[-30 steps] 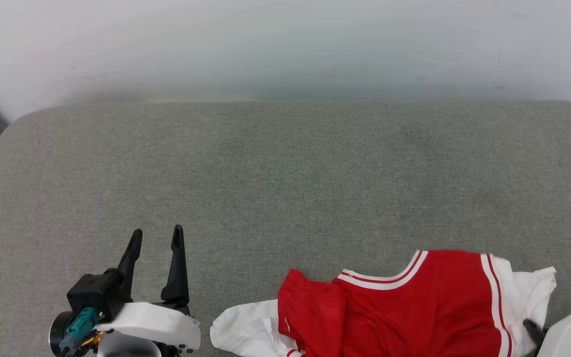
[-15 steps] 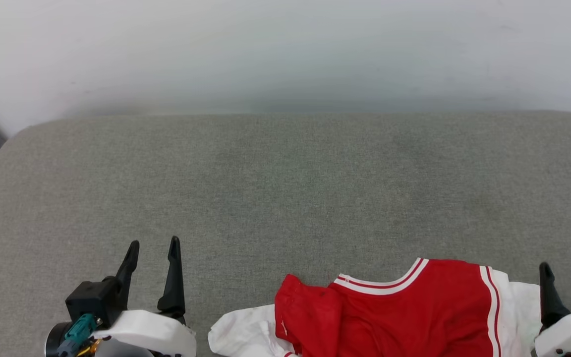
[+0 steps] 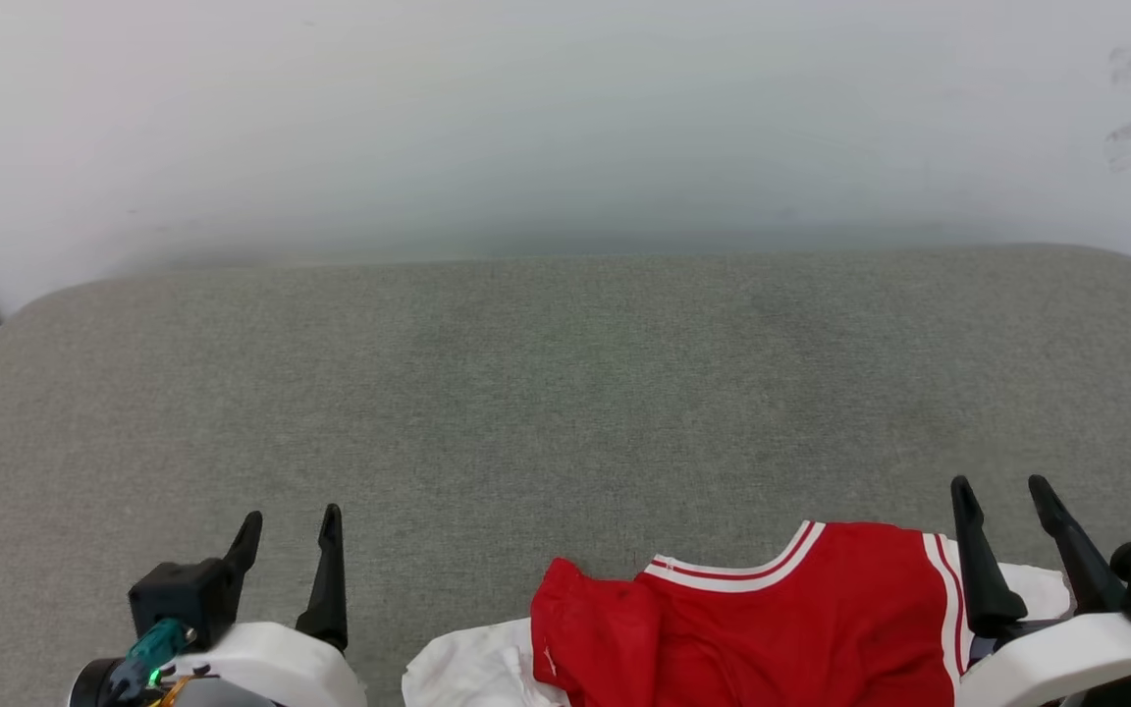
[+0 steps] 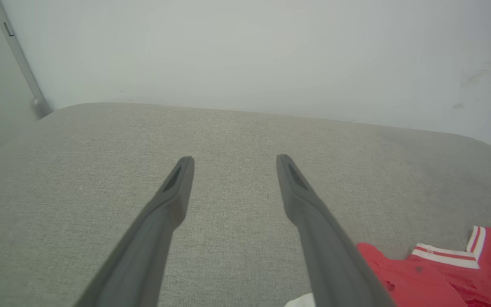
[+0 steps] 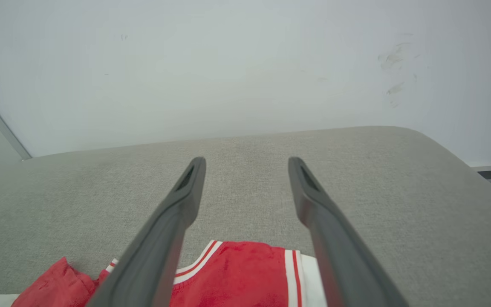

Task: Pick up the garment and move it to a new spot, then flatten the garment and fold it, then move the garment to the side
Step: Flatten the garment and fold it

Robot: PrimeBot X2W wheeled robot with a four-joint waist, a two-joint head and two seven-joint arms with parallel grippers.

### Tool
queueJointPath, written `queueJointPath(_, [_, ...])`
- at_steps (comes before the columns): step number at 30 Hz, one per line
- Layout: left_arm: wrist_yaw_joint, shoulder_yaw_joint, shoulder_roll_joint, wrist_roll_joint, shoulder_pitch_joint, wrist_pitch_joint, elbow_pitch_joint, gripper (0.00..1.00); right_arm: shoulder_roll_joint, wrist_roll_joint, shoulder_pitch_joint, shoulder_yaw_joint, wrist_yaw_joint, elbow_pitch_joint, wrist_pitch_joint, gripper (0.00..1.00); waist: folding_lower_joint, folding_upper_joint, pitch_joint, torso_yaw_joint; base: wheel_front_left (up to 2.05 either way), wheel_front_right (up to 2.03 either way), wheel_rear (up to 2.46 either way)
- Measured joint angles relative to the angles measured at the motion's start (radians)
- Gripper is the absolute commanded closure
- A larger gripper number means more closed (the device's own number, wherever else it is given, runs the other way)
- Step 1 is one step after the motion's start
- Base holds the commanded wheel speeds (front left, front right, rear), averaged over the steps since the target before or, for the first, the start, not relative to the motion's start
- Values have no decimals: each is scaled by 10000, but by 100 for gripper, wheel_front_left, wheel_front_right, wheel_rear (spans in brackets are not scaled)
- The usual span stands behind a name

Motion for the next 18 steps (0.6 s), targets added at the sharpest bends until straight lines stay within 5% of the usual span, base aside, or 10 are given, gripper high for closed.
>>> queueJointPath(5, [-612, -422, 468, -128, -612, 1110, 25, 0, 10, -21, 439, 447, 0, -832, 399, 0, 0, 0, 53, -170, 0, 0, 0])
queueJointPath(18, [-3191, -2723, 1254, -546, -2997, 5962, 1336, 0, 17, 389, 126, 846, 0, -1639, 349, 0, 1, 0, 1136, -567, 0, 0, 0])
